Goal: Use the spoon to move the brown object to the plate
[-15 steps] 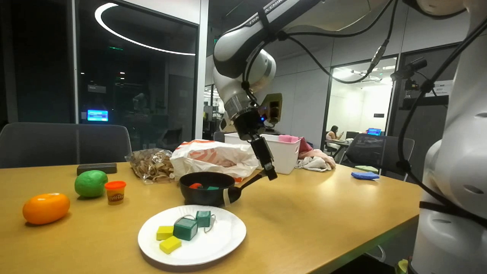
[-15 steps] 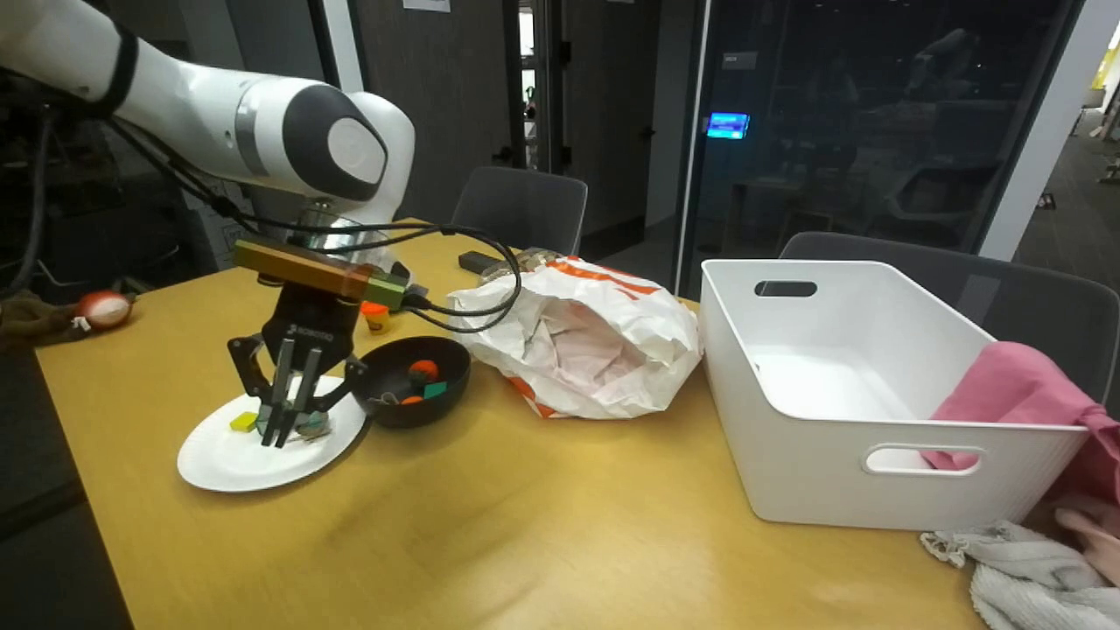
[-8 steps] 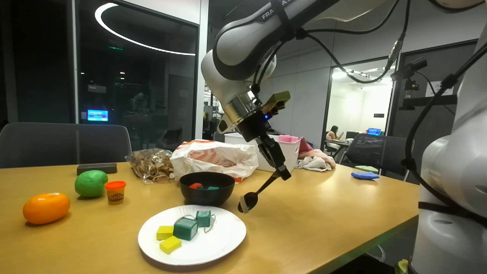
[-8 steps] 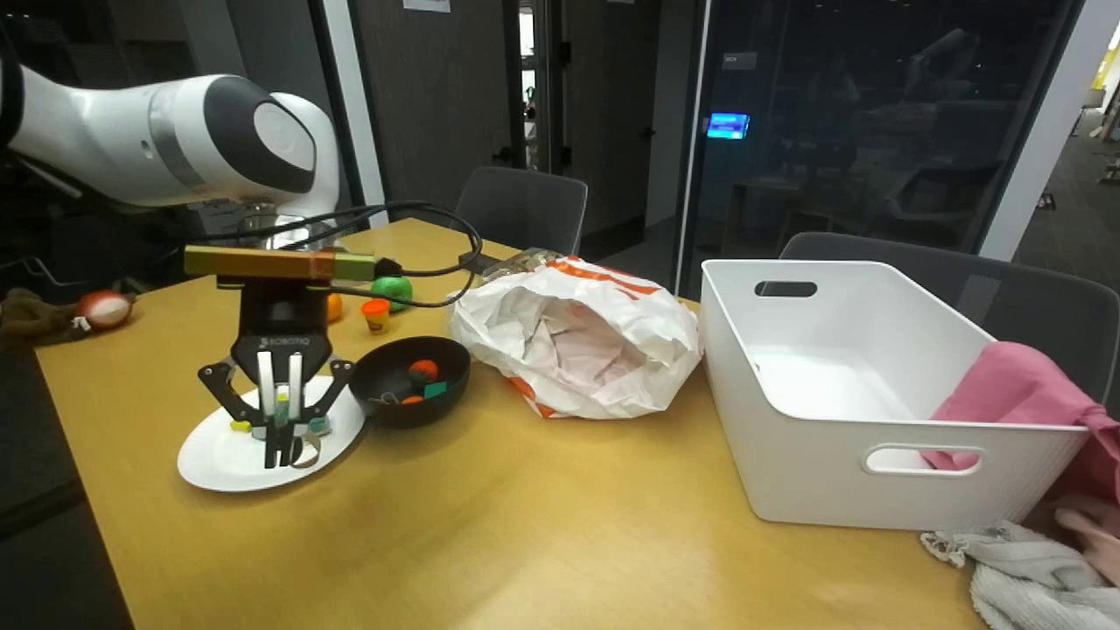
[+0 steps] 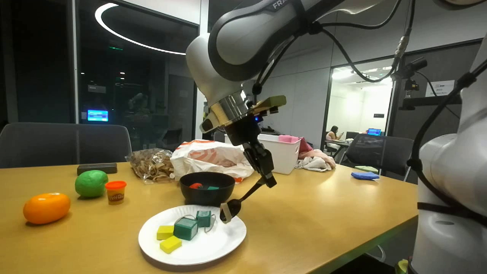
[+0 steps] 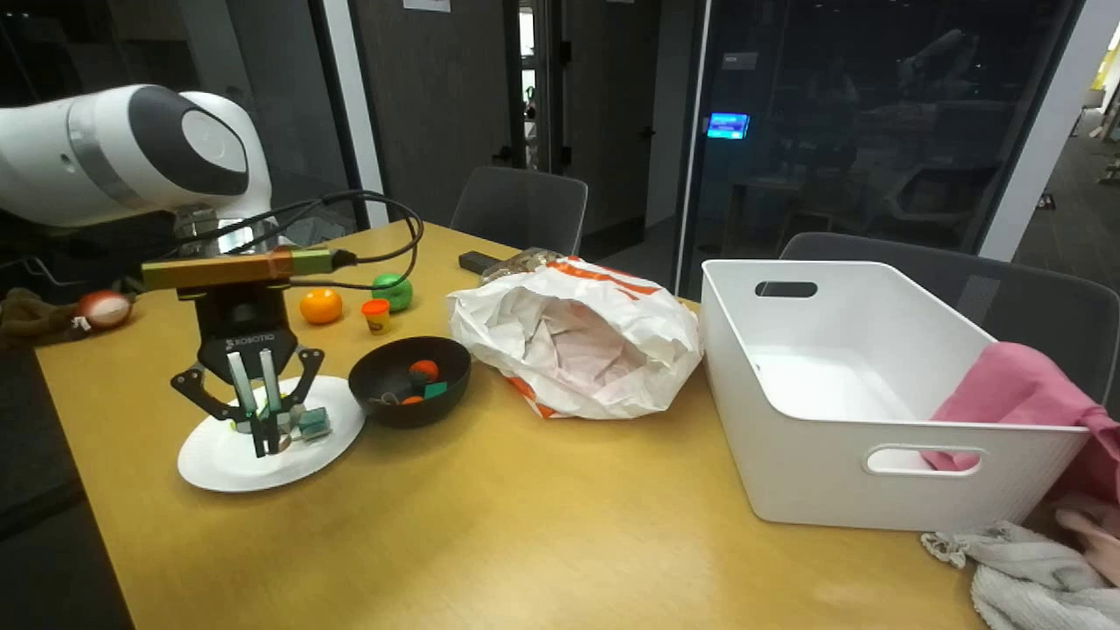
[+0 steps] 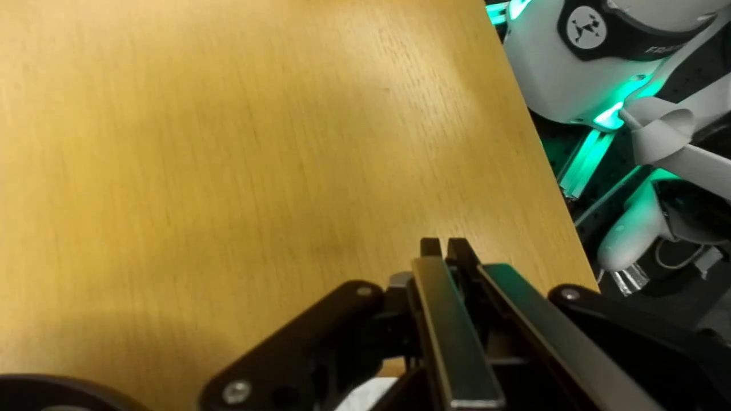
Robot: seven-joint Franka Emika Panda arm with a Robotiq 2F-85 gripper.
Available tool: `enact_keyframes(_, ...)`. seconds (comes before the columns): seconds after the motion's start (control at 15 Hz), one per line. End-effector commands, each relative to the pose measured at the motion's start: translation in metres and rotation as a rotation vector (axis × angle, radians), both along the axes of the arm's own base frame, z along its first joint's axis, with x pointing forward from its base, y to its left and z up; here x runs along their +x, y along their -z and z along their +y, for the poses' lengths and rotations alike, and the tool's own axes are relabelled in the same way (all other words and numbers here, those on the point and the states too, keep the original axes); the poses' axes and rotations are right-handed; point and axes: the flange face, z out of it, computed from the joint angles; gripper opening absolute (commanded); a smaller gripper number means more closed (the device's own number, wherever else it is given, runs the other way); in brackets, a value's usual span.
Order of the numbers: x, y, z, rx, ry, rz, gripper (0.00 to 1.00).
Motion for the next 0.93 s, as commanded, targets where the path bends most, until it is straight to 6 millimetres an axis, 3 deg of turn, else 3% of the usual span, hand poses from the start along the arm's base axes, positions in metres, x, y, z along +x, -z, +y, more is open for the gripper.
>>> enact_keyframes(0.0, -0.008, 0.003, 0.010, -0.104, -0.147, -0.083, 0.09)
enact_keyframes(0.33, -0.009, 0.006, 0.019, -0.233, -0.297, -0.211, 0.09)
enact_keyframes(0.6, -0.006, -0.013, 0.031, -0.217, -0.317, -0.333, 0.09)
enact_keyframes(0.87, -0.007, -0.027, 0.032, -0.308, -0.390, -0.394, 0.09)
